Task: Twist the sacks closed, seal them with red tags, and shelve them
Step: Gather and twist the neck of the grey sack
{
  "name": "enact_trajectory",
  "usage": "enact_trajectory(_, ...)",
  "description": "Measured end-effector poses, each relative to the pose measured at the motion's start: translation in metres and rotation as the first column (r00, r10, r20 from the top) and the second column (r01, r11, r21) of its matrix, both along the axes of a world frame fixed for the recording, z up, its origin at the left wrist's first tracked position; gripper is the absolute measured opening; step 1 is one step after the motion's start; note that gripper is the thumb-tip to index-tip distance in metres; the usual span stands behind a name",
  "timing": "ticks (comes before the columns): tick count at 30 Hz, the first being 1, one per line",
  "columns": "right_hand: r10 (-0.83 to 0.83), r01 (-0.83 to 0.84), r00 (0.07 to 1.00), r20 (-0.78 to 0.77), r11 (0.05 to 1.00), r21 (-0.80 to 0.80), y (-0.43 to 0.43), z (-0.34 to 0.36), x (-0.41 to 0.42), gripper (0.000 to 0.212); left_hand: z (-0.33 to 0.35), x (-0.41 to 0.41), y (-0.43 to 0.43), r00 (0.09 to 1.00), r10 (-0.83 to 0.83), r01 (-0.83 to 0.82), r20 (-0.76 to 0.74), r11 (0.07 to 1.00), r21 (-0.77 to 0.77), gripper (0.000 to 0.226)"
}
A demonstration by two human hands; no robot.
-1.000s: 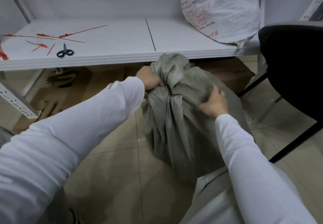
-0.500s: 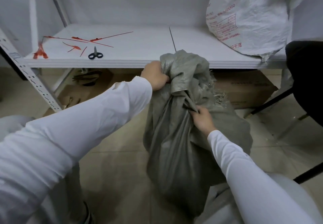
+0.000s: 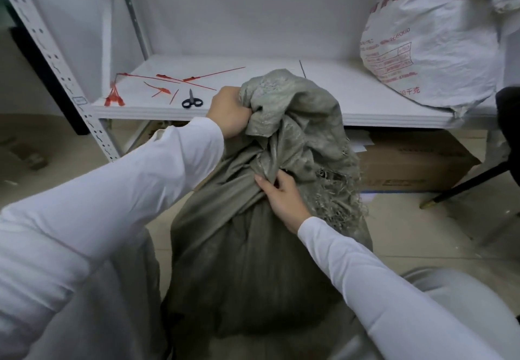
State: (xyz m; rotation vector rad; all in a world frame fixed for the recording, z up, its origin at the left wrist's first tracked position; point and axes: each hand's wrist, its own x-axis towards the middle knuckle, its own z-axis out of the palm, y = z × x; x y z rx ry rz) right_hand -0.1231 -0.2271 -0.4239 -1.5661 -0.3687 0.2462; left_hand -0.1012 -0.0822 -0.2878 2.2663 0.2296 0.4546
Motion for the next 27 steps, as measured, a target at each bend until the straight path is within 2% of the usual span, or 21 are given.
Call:
enact_trajectory(3,0.104,-0.104,0.995,-0.006,0.992,-0.074,0.029,0.001,-0.004,0.018,0.002,-0.011,0.03,0.999,0.035,-0.035,-0.012,0.999,0.032,0.01)
enact_trajectory(6,0.238,-0.247,0.965,-0.107,0.965,-0.088,0.05,0.007,-0.009,0.025,-0.009,-0.021,0.066,0.994,0.068,-0.064,-0.089,0.997,0.052,0.012)
enact_trajectory(8,0.246,-0.266,0.957,-0.155,0.956,-0.125,0.056,0.009,-0.013,0.029,-0.021,-0.027,0.088,0.983,0.092,-0.088,-0.156,0.996,0.029,0.016)
enact_trajectory(11,0.116,-0.143,0.982,-0.148,0.97,-0.195,0.054,0.009,-0.01,0.028,-0.043,-0.039,0.113,0.974,0.11,-0.119,-0.199,0.992,-0.033,0.023)
enact_trajectory(14,-0.07,0.041,0.994,-0.083,0.949,-0.311,0.036,0.009,0.002,0.006,-0.063,-0.05,0.129,0.968,0.099,-0.134,-0.229,0.981,-0.142,0.015)
enact_trajectory(17,-0.323,0.299,0.946,0.037,0.817,-0.493,0.012,0.007,0.012,0.012,-0.072,-0.056,0.138,0.979,0.047,-0.088,-0.198,0.975,-0.203,0.013)
enact_trajectory(20,-0.445,0.434,0.888,0.115,0.727,-0.533,-0.002,0.004,0.013,0.012,-0.067,-0.054,0.145,0.99,-0.014,-0.019,-0.137,0.971,-0.238,0.013)
enact_trajectory(22,-0.46,0.443,0.882,0.107,0.727,-0.525,-0.003,0.01,0.014,0.021,-0.065,-0.048,0.152,0.993,-0.031,0.002,-0.115,0.969,-0.247,0.015)
enact_trajectory(24,-0.425,0.394,0.903,0.06,0.766,-0.509,0.004,0.025,0.014,0.033,-0.066,-0.044,0.156,0.993,-0.051,0.025,-0.103,0.969,-0.245,0.021)
enact_trajectory(27,-0.262,0.224,0.965,-0.001,0.827,-0.515,0.02,0.051,0.012,0.041,-0.067,-0.04,0.155,0.995,-0.045,0.023,-0.09,0.974,-0.226,0.027)
